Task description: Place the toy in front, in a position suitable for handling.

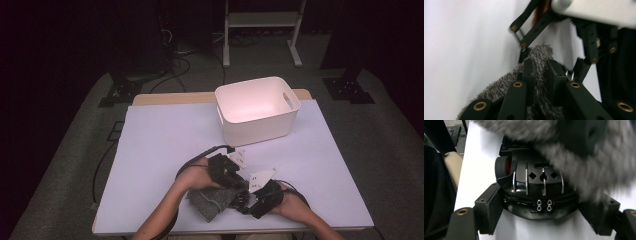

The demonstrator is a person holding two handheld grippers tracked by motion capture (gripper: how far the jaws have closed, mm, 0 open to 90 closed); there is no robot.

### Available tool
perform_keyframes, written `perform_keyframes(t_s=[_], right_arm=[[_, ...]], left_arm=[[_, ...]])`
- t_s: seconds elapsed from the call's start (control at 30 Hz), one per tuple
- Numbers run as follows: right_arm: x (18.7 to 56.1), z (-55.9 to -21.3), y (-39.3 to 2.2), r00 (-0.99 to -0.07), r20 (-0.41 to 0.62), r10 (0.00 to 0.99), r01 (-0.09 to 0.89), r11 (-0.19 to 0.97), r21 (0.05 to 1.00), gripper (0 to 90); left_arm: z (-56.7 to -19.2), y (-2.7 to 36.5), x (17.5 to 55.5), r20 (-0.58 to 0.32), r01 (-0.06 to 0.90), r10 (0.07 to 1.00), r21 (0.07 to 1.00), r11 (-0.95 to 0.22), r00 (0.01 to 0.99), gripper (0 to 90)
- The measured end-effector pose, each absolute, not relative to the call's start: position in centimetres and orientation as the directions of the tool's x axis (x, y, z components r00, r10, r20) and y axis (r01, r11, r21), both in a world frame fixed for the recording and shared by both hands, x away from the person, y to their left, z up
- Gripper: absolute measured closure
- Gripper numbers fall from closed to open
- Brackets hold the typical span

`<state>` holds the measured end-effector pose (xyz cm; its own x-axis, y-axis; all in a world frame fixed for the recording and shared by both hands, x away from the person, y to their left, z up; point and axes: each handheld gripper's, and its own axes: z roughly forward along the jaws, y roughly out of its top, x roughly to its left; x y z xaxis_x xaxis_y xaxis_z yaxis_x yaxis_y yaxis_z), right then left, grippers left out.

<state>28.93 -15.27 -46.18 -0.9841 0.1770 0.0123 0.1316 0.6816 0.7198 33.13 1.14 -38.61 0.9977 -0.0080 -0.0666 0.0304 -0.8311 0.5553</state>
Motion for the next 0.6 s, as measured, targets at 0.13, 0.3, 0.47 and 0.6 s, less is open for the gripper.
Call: perform_keyframes(t_s=[0.13, 0.3, 0.47, 0.6], right_arm=[[28.9, -46.2, -15.3, -0.984, 0.017, 0.177, 0.134, 0.677, 0.723, 23.2], [29.0, -46.2, -15.3, -0.985, 0.012, 0.175, 0.129, 0.678, 0.723, 23.2], [29.0, -46.2, -15.3, -0.985, 0.010, 0.174, 0.127, 0.680, 0.722, 23.2], [29.0, -46.2, -15.3, -0.985, 0.012, 0.173, 0.128, 0.679, 0.723, 23.2]], left_arm=[[-38.9, 1.2, 33.3, -0.071, 0.037, -0.002, 0.548, -0.835, 0.998, 78.5], [-39.1, 2.8, 33.0, -0.070, 0.046, 0.010, 0.544, -0.838, 0.997, 78.5], [-39.7, 5.0, 32.2, -0.105, 0.076, 0.020, 0.562, -0.824, 0.994, 78.4], [-40.0, 7.1, 32.2, -0.108, 0.113, 0.064, 0.553, -0.826, 0.992, 78.2]])
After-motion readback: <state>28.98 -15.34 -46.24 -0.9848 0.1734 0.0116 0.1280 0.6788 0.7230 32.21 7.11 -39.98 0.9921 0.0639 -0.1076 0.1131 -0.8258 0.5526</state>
